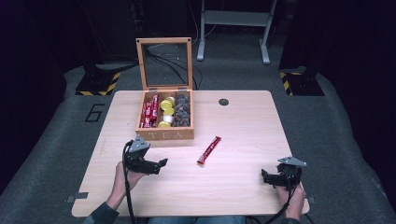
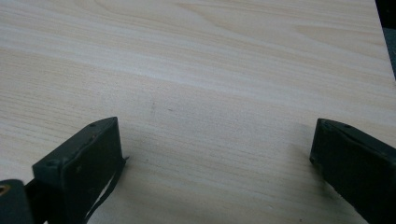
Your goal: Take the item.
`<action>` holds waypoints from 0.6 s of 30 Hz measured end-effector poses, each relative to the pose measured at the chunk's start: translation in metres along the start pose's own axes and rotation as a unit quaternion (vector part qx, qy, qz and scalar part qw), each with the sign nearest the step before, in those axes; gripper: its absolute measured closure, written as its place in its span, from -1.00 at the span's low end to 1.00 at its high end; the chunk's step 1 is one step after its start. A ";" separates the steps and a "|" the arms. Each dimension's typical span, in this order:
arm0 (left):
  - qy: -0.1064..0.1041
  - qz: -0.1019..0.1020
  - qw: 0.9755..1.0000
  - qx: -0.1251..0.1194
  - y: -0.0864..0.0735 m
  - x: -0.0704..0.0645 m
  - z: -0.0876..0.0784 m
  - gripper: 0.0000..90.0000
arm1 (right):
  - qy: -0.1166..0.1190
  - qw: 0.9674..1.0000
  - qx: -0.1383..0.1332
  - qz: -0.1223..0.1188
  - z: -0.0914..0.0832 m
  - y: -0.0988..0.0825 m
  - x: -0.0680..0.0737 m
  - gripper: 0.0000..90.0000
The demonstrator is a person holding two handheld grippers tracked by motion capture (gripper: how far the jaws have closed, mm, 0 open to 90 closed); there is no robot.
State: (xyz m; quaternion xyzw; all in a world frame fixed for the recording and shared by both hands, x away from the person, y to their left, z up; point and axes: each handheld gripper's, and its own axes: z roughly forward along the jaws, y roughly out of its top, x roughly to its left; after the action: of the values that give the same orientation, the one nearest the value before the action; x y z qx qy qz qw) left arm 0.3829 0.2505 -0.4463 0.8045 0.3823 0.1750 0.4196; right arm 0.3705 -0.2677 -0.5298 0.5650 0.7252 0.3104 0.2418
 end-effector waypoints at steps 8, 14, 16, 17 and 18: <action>0.020 -0.017 1.000 -0.001 -0.023 0.007 -0.013 -0.90 | 0.000 1.000 0.000 0.000 0.000 0.000 0.000 -0.96; 0.032 -0.041 0.999 0.004 -0.047 0.013 -0.019 -0.90 | 0.000 1.000 0.000 0.000 0.000 0.000 0.000 -0.96; 0.037 -0.051 0.998 0.005 -0.056 0.015 -0.021 -0.90 | 0.000 1.000 0.000 0.000 0.000 0.000 0.000 -0.96; 0.036 -0.054 0.998 0.009 -0.060 0.016 -0.021 -0.90 | 0.000 1.000 0.000 0.000 0.000 0.000 0.000 -0.96; 0.040 -0.056 0.998 0.009 -0.063 0.017 -0.021 -0.90 | 0.000 1.000 0.000 0.000 0.000 0.000 0.000 -0.96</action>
State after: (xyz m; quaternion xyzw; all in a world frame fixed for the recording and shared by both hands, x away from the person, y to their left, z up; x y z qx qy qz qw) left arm 0.3512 0.2970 -0.4858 0.7777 0.4451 0.1797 0.4059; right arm 0.3705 -0.2677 -0.5298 0.5650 0.7252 0.3103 0.2421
